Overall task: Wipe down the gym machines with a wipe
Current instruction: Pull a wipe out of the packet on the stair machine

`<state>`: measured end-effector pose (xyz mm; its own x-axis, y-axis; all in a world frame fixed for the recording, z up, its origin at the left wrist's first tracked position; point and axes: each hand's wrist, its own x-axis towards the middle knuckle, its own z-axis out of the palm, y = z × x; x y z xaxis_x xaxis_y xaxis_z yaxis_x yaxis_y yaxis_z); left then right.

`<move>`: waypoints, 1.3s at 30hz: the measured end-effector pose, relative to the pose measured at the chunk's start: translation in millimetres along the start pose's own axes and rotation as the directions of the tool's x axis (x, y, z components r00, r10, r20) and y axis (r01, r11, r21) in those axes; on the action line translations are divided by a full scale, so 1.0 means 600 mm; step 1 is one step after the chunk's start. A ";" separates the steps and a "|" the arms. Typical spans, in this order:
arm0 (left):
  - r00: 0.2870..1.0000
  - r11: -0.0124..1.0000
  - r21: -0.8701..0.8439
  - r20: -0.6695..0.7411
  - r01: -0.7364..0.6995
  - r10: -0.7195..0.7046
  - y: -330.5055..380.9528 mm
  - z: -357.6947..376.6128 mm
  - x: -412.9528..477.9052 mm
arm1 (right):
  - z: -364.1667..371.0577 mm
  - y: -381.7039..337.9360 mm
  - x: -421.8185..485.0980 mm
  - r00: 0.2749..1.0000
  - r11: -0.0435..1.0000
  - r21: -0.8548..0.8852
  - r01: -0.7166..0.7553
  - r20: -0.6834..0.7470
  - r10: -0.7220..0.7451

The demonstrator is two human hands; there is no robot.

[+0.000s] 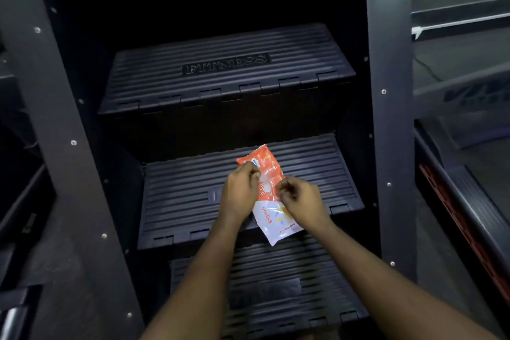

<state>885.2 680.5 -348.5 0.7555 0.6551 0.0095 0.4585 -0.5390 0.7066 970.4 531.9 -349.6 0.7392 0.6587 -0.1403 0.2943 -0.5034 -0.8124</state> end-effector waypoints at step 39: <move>0.974 0.998 -0.028 0.219 0.064 -0.057 -0.010 -0.024 0.087 | 0.097 -0.019 0.020 0.981 0.921 -0.377 -0.096 -0.193 0.024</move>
<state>915.4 725.2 -342.1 0.8125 0.5525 -0.1858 0.4928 -0.4807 0.7253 940.8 578.0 -374.7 0.8490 0.5262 -0.0475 0.4282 -0.7380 -0.5216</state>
